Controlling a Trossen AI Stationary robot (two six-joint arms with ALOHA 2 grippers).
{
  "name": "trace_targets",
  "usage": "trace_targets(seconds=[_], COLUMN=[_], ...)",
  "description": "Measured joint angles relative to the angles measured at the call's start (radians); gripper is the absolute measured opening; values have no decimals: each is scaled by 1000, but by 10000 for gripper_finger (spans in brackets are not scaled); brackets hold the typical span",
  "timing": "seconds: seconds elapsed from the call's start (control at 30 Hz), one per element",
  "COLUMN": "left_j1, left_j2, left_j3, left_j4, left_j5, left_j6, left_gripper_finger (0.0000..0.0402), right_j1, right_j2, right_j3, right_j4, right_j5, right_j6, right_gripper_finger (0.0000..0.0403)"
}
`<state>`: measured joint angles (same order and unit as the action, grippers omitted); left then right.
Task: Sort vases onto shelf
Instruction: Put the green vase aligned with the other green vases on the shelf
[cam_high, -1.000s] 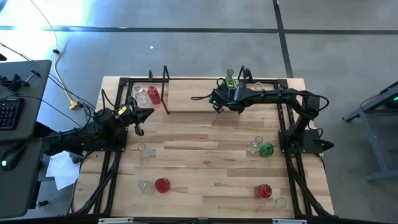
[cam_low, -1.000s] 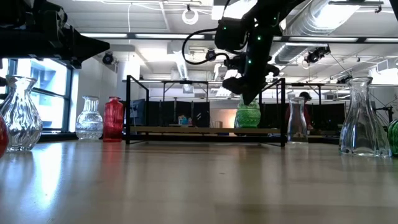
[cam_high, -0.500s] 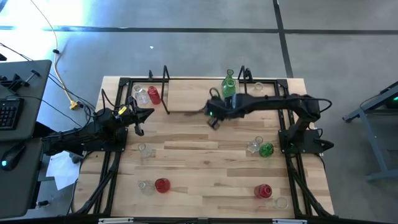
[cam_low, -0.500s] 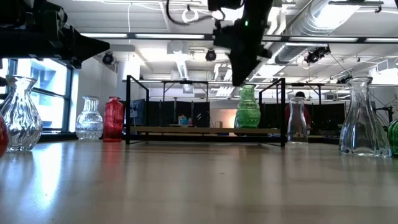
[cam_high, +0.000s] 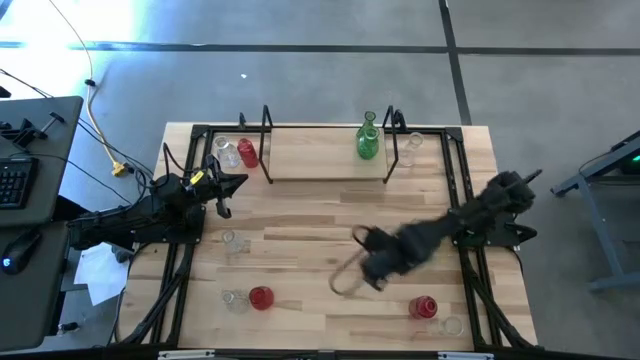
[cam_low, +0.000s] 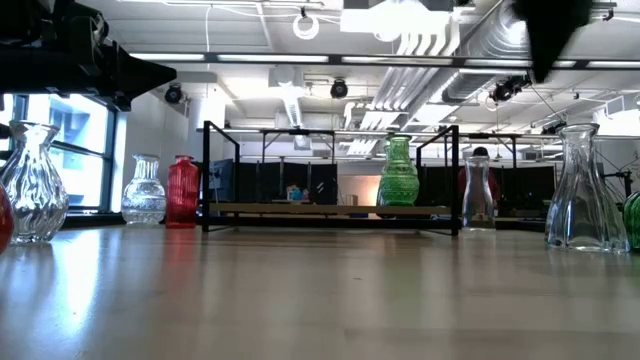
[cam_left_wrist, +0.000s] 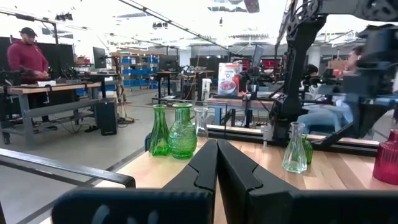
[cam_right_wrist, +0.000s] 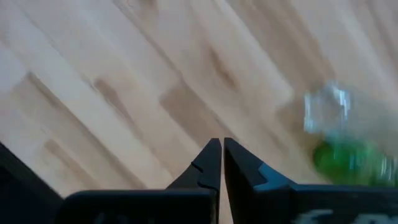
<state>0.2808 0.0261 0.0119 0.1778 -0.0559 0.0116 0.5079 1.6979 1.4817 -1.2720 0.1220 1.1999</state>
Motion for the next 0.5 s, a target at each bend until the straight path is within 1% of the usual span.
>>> trace_targets(seconds=[0.13,0.27,0.4,0.5], left_j1=[0,0,0,0], left_j2=[0,0,0,0], left_j3=[0,0,0,0], left_j4=[0,2,8,9], left_j5=[0,0,0,0], left_j6=[-1,-8,-8,-8], left_gripper_finger=[3,3,3,3], right_j1=[136,236,291,300], right_j2=[-89,-186,-274,-322], right_j3=[-103,-247,-389,-479], right_j4=[-5,-9,-57,-51], right_j5=[60,105,112,111], right_j6=[260,510,748,864], right_gripper_finger=[0,0,5,33])
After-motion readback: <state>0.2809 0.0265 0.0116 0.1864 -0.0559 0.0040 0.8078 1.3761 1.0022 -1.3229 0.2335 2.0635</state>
